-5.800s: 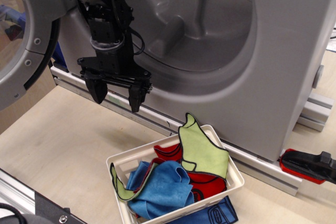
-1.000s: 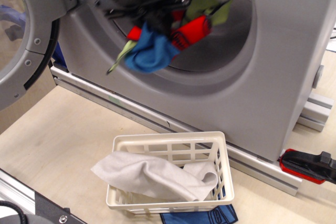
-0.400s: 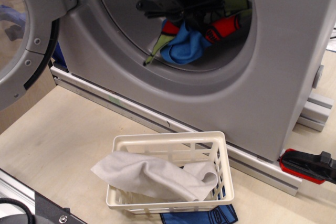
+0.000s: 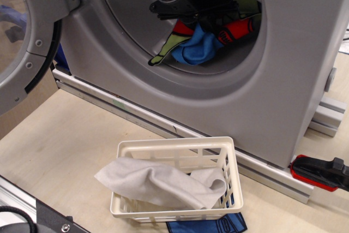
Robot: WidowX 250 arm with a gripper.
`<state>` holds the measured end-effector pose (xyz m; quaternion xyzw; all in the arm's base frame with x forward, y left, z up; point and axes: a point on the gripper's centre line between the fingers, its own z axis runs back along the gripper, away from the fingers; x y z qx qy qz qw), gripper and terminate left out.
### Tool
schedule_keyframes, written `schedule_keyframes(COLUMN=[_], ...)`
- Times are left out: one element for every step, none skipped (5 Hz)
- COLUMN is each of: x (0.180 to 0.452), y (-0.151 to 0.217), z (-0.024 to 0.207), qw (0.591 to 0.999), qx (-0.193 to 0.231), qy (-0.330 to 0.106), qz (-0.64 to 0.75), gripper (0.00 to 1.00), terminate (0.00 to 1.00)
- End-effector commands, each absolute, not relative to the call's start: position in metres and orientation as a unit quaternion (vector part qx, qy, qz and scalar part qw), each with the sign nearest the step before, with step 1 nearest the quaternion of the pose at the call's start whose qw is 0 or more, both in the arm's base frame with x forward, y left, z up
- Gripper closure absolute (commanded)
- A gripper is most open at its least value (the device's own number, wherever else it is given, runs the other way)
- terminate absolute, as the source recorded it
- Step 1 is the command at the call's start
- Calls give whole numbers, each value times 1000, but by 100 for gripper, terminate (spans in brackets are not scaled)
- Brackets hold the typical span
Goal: Put clothes in laundry machine
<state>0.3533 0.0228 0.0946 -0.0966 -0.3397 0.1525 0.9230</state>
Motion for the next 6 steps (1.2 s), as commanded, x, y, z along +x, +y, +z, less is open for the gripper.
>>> schedule_keyframes(x=[337,316,293,279,270,263], y=[30,29,26,20,15,13], z=[106,101,108,121,143,154], qw=[935,938,941,937,939,946], qx=[-103,-97,-104,-120,-148,-148], qy=[-315,-319,-314,-322,-306,-282], qz=[128,96,70,59,58,67], gripper=[0,0,0,0,0,0], terminate=[0,0,0,0,0,0])
